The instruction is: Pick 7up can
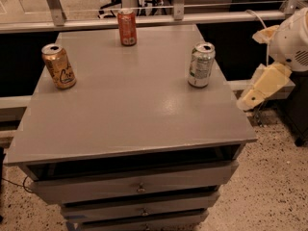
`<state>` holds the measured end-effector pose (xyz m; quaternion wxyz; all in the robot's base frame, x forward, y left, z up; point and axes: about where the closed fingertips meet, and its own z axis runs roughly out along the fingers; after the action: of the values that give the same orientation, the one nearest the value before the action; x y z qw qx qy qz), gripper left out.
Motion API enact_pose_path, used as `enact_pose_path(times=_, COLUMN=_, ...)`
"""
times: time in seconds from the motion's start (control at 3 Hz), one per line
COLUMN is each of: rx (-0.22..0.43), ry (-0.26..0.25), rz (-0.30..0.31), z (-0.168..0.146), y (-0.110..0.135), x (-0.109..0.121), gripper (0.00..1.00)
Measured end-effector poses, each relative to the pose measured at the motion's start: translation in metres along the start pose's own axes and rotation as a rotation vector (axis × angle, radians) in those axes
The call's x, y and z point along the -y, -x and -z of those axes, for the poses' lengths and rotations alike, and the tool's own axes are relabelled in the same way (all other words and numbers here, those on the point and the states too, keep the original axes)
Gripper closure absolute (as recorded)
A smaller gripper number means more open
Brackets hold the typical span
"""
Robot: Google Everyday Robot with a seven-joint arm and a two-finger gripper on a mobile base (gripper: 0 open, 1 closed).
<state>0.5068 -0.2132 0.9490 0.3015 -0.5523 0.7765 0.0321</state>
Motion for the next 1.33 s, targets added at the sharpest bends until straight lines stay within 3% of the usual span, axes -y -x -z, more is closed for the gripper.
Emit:
enact_pose_path(times=0.67, rx=0.227, ry=-0.084, rz=-0.107, z=-0.067, y=0.011, x=0.084, gripper=0.0)
enact_pose_path(times=1.0, rx=0.334, ry=-0.061, rz=-0.182, z=-0.095, y=0.013, x=0.105, gripper=0.0)
enact_pose_path(times=1.33, rx=0.426, ry=-0.003, rz=-0.219, z=-0.118, y=0.024, x=0.108, gripper=0.0)
